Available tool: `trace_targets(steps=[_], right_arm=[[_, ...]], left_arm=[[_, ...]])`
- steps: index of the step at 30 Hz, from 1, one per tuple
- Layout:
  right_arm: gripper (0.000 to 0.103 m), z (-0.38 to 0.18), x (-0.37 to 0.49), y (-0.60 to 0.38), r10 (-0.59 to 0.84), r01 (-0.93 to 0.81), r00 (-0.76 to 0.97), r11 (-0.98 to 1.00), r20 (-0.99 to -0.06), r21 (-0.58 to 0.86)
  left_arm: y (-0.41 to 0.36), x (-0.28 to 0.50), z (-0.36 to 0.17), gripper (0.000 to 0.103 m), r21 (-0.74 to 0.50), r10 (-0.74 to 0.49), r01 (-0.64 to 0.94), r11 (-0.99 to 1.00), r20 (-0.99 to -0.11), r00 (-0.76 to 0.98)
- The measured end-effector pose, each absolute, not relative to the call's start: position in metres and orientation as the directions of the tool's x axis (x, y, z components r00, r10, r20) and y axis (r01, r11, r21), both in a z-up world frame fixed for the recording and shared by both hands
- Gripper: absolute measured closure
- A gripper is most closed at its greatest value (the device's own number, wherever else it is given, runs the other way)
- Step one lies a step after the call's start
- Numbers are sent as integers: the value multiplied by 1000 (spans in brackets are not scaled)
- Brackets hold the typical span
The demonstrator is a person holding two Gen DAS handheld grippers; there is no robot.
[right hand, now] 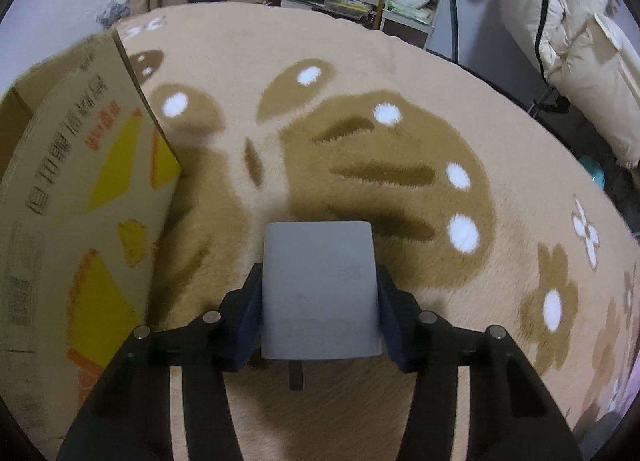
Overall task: Organize rigid objects
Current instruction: 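Grasp the white charger with the right gripper and lift it, then lower the charger into the box and open the right gripper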
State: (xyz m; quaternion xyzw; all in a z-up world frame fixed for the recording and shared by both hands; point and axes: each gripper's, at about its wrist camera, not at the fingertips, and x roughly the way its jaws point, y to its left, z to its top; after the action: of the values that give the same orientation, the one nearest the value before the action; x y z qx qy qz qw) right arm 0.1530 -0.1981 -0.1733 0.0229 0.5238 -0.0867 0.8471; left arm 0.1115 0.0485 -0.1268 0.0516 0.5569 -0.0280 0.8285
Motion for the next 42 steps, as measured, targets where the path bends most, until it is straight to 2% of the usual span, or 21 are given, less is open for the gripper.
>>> trace_targets(steps=[9,18,23,34,42], right_arm=[[47,-95,132,-166,-24,102,647,993,-762,55],[47,-58,114,-131,120,-42,724,991,-679,130],[47,-64,114,-111,168,-114,708,986,-686,124],[47,-101,115,-93,159,-137,601,986,-783,95],[47,-82,101,-94,143,-136,652,988,-745,71]], left_arm=[[49,112,-127,95,42,0,103,994,-926,377],[48,111,-127,95,46,3,103,994,-925,379],[48,112,-128,95,47,4,104,994,-925,379],[48,111,-128,95,44,1,104,994,-925,379],[49,109,-124,95,37,-6,105,994,-923,385]])
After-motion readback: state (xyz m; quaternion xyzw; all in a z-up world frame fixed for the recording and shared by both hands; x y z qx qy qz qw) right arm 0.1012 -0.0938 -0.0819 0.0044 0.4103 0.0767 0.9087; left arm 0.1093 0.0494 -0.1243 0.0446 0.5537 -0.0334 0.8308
